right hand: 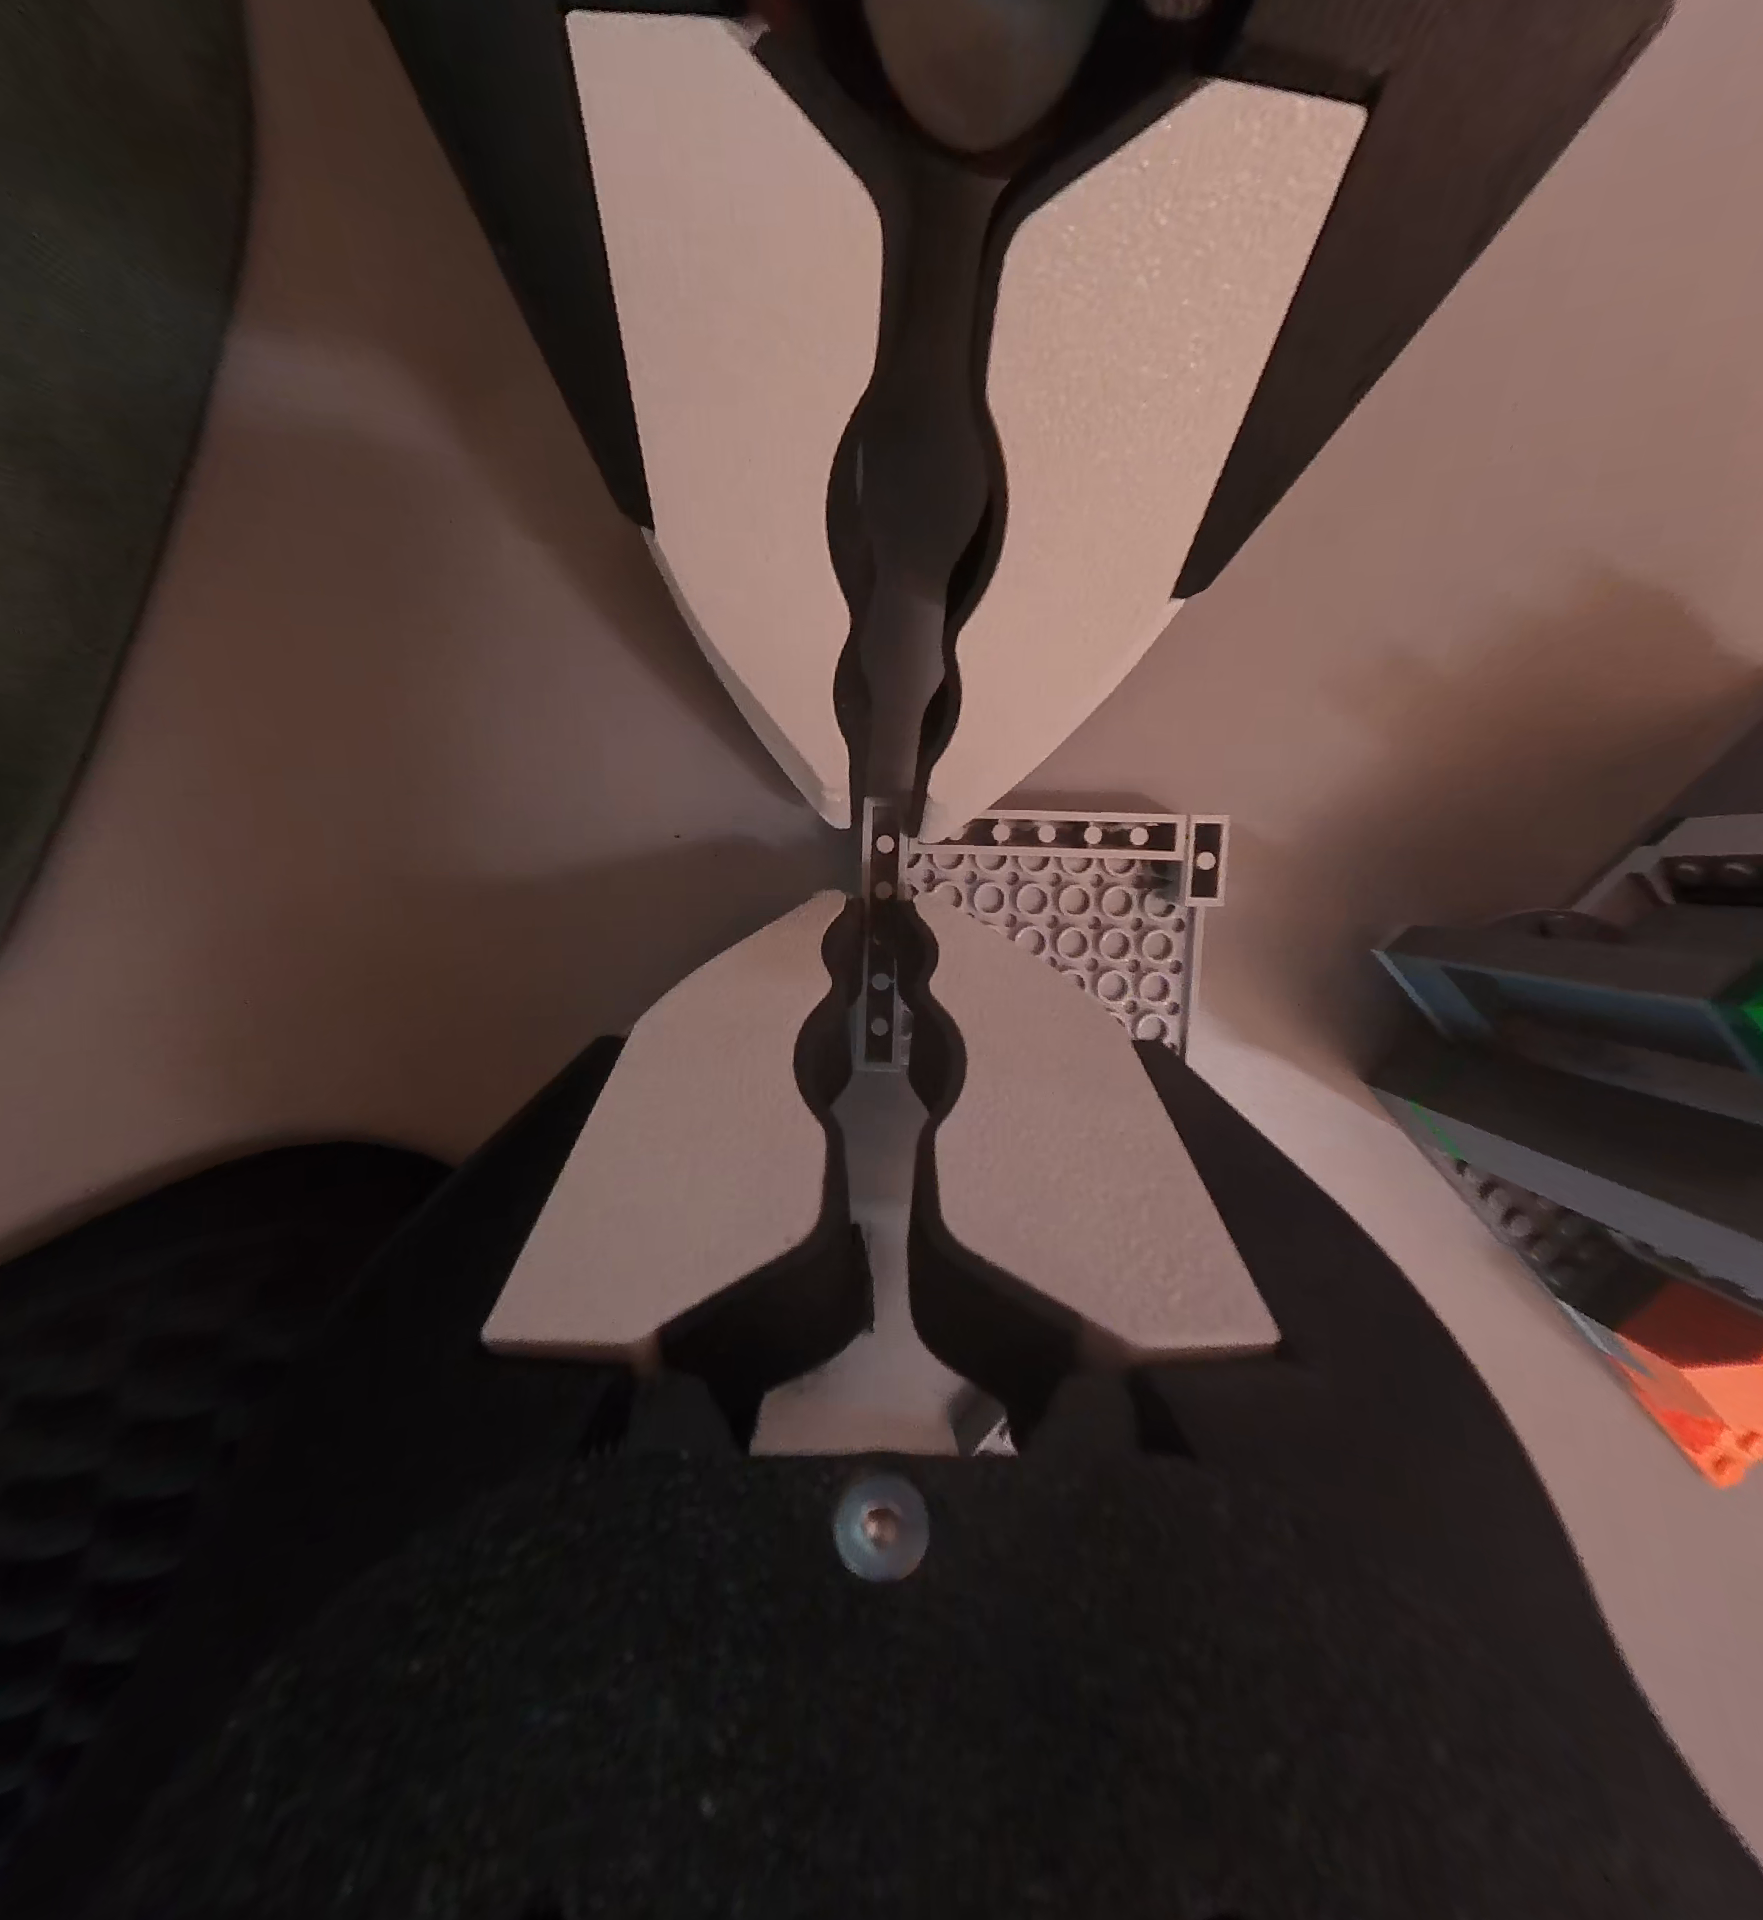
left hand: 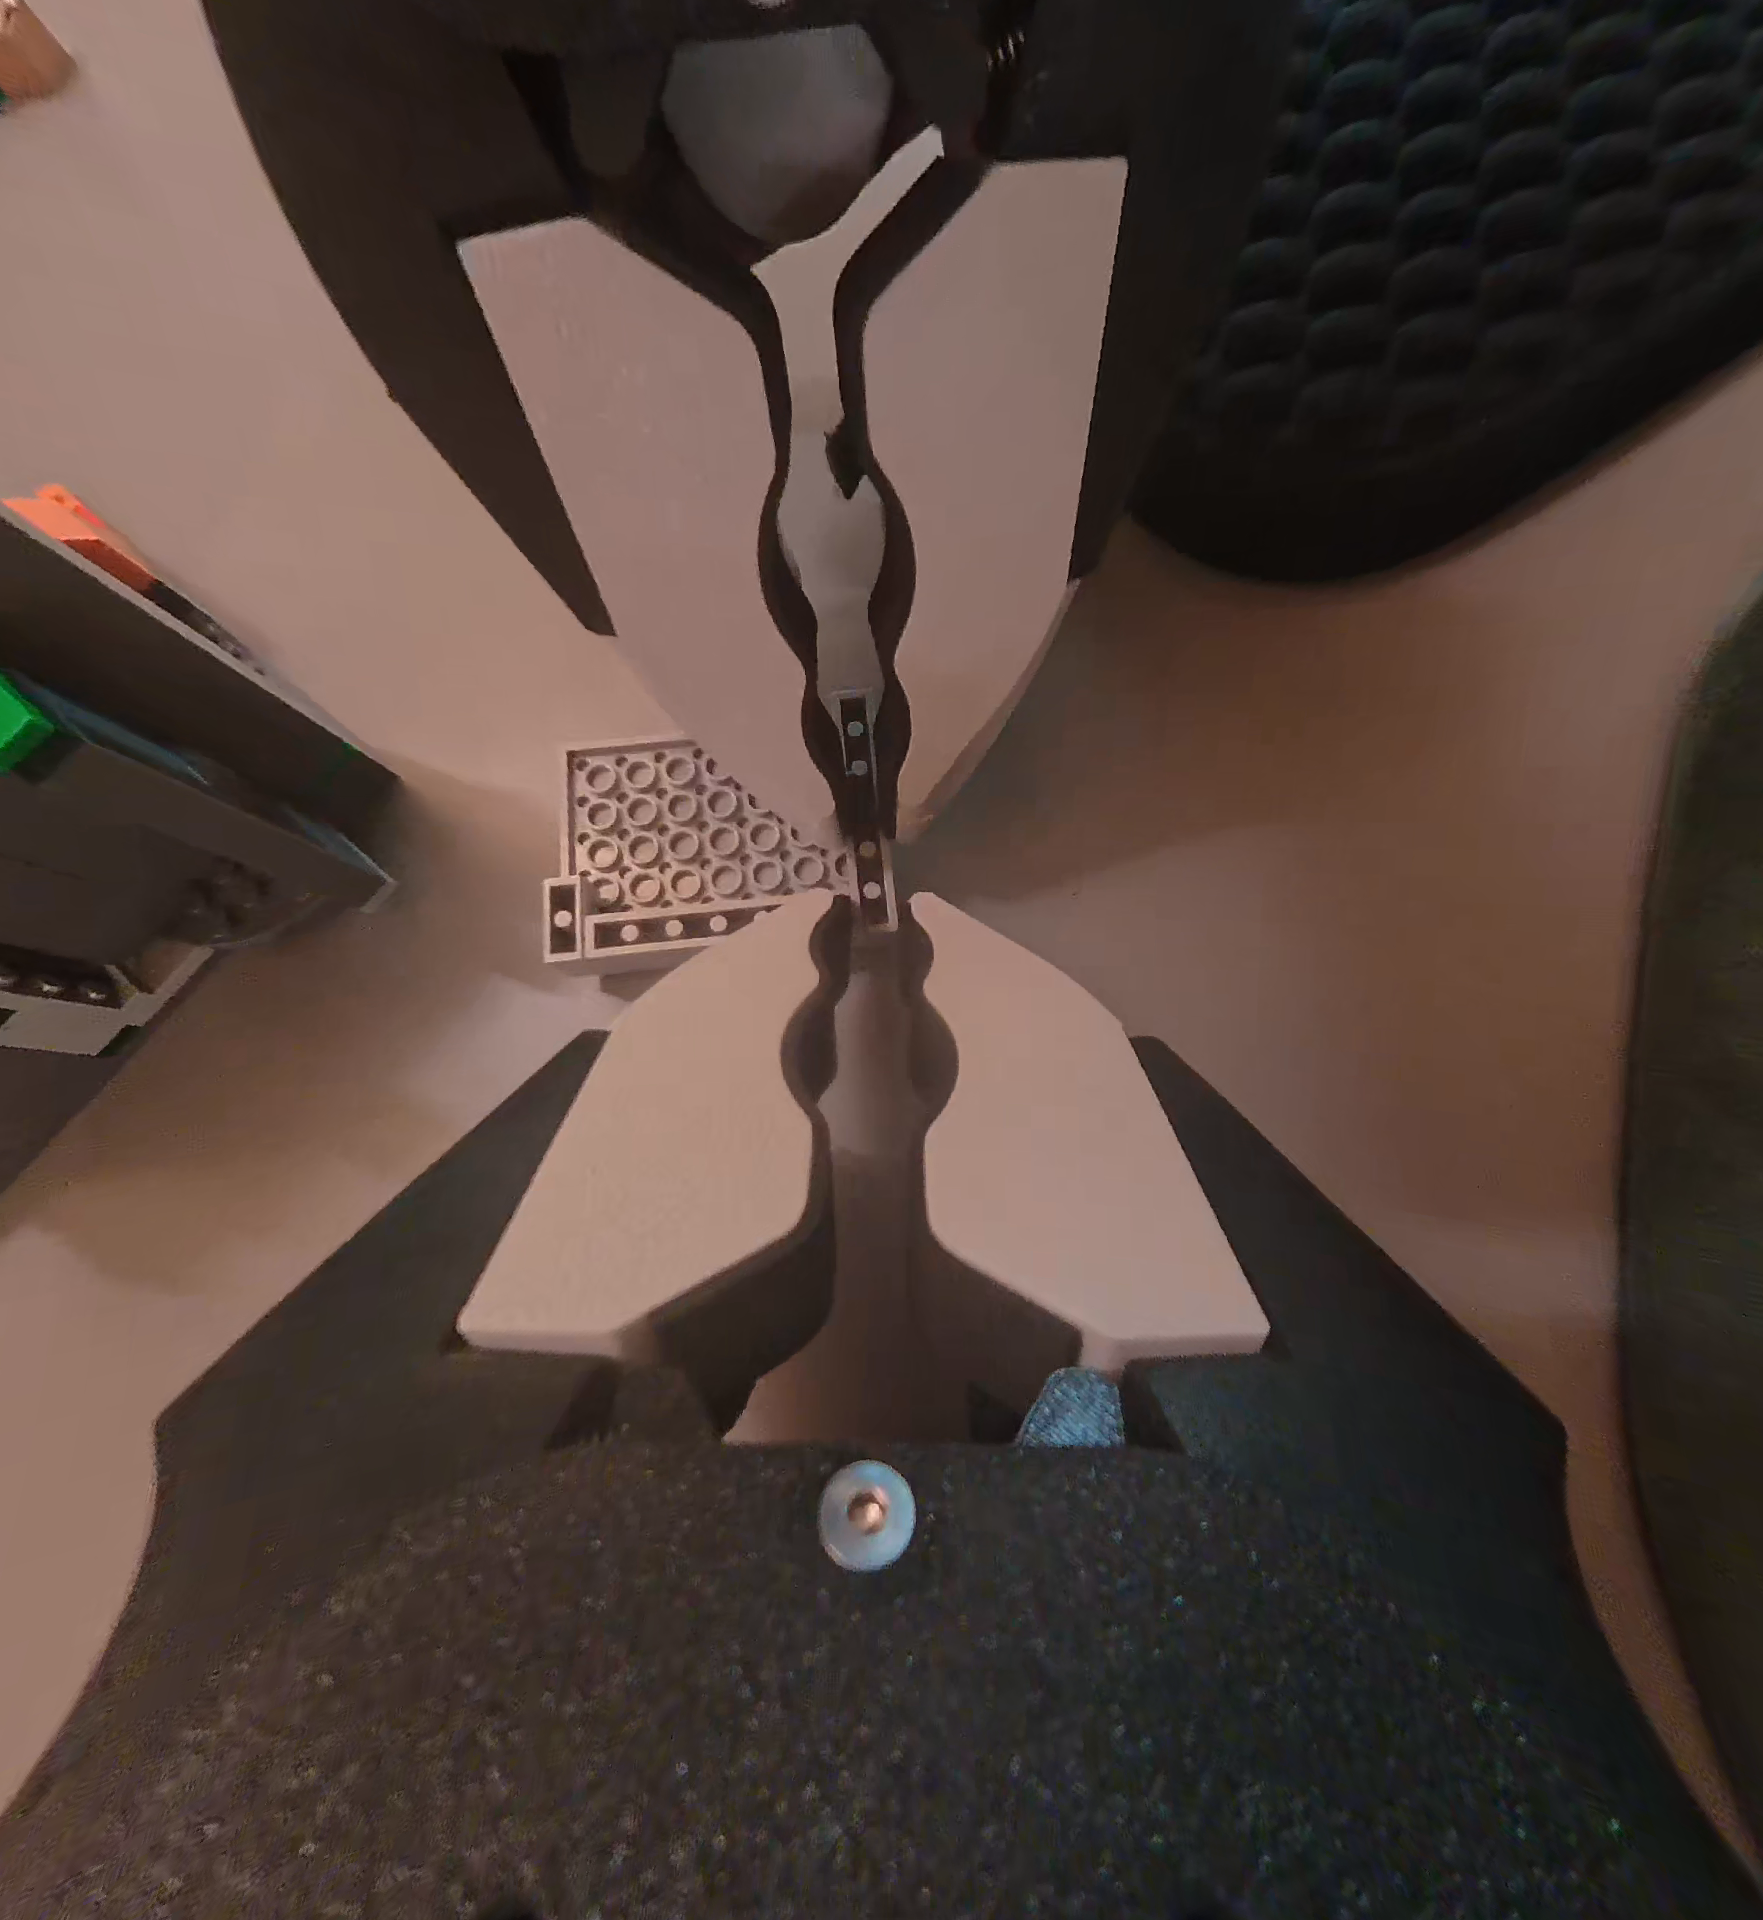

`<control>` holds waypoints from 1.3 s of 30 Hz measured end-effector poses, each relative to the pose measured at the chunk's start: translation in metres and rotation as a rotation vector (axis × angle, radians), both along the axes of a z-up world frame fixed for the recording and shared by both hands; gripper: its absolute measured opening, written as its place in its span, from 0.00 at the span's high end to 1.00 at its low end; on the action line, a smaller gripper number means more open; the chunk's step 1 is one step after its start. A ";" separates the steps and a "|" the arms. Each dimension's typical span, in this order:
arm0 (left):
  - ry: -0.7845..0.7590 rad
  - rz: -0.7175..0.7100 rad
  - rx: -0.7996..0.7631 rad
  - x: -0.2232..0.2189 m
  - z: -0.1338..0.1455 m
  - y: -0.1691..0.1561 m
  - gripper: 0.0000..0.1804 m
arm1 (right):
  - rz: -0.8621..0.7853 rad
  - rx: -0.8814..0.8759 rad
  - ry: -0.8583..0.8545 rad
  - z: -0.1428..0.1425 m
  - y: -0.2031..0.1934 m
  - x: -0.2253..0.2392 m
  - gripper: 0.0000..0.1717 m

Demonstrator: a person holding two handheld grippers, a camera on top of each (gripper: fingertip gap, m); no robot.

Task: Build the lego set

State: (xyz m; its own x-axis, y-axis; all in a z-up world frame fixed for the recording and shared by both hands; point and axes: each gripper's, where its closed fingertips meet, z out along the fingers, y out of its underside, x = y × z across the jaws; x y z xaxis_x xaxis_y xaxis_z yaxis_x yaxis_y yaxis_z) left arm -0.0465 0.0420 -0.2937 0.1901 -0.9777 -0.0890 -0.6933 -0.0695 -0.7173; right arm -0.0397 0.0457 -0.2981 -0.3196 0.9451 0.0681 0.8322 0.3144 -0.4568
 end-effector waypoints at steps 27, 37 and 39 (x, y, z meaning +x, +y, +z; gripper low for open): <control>-0.005 0.021 0.012 -0.003 0.002 0.005 0.96 | -0.055 0.022 0.143 -0.001 0.014 0.012 0.93; -0.018 0.034 0.021 -0.005 0.006 0.009 0.96 | -0.085 -0.042 0.130 0.002 0.009 0.010 0.95; -0.025 0.023 0.027 -0.004 0.008 0.007 0.95 | -0.110 -0.095 0.119 0.003 0.008 0.010 0.96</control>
State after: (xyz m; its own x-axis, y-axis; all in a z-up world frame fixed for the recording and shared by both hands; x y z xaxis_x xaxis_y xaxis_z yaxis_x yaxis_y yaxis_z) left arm -0.0506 0.0489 -0.2860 0.2152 -0.9703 -0.1106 -0.6738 -0.0655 -0.7360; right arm -0.0298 0.0534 -0.2955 -0.2090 0.9779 0.0079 0.7977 0.1752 -0.5771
